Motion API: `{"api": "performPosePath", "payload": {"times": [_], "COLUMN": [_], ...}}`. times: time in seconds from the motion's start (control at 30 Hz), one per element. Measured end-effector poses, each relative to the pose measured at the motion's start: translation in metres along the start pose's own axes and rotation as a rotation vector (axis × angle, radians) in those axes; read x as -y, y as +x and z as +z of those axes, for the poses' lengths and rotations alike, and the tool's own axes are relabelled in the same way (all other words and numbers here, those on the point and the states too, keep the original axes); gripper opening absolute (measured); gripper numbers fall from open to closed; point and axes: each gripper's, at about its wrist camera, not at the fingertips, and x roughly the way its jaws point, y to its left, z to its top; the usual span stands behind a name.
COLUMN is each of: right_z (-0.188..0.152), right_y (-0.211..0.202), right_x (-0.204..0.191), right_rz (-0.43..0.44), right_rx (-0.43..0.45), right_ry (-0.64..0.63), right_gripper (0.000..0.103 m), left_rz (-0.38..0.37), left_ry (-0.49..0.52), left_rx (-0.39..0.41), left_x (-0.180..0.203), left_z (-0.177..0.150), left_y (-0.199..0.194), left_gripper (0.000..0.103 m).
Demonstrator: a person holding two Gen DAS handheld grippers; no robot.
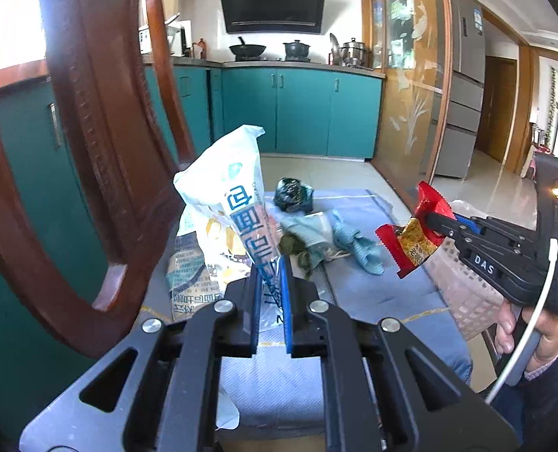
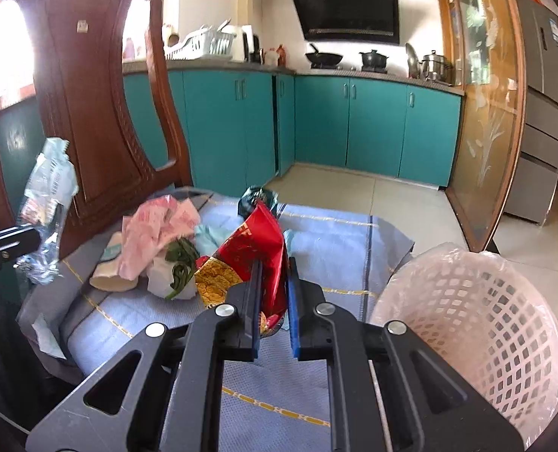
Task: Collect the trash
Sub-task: 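Lift the wrapper and chip bag and carry both over the white basket, then open both grippers to drop the wrapper and chip bag into the basket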
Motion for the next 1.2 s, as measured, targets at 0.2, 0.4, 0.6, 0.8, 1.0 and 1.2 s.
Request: {"api": "performPosePath", "payload": {"times": [0.2, 0.4, 0.6, 0.8, 1.0, 1.2], "right_z": [0.000, -0.012, -0.040, -0.056, -0.059, -0.058], "right_y": [-0.020, -0.055, -0.077, -0.082, -0.078, -0.071], "right_x": [0.028, 0.095, 0.143, 0.165, 0.165, 0.164], "right_rz": [-0.107, -0.342, -0.437, -0.485, -0.481, -0.478], "right_rx": [0.058, 0.102, 0.060, 0.014, -0.008, -0.039], "right_ry": [0.042, 0.180, 0.328, 0.416, 0.418, 0.402], "right_gripper": [0.012, 0.012, 0.013, 0.013, 0.013, 0.014], "left_rz": [-0.102, -0.297, -0.481, -0.656, -0.808, -0.794], "left_ry": [0.027, 0.051, 0.132, 0.159, 0.125, 0.145], "left_rx": [0.012, -0.001, -0.041, -0.071, 0.023, -0.017], "left_x": [0.031, 0.082, 0.161, 0.220, 0.231, 0.246], "left_z": [0.018, 0.046, 0.060, 0.068, 0.106, 0.105], "left_y": [0.014, 0.051, 0.082, 0.094, 0.074, 0.082], "left_gripper": [0.011, 0.011, 0.011, 0.011, 0.010, 0.013]}}
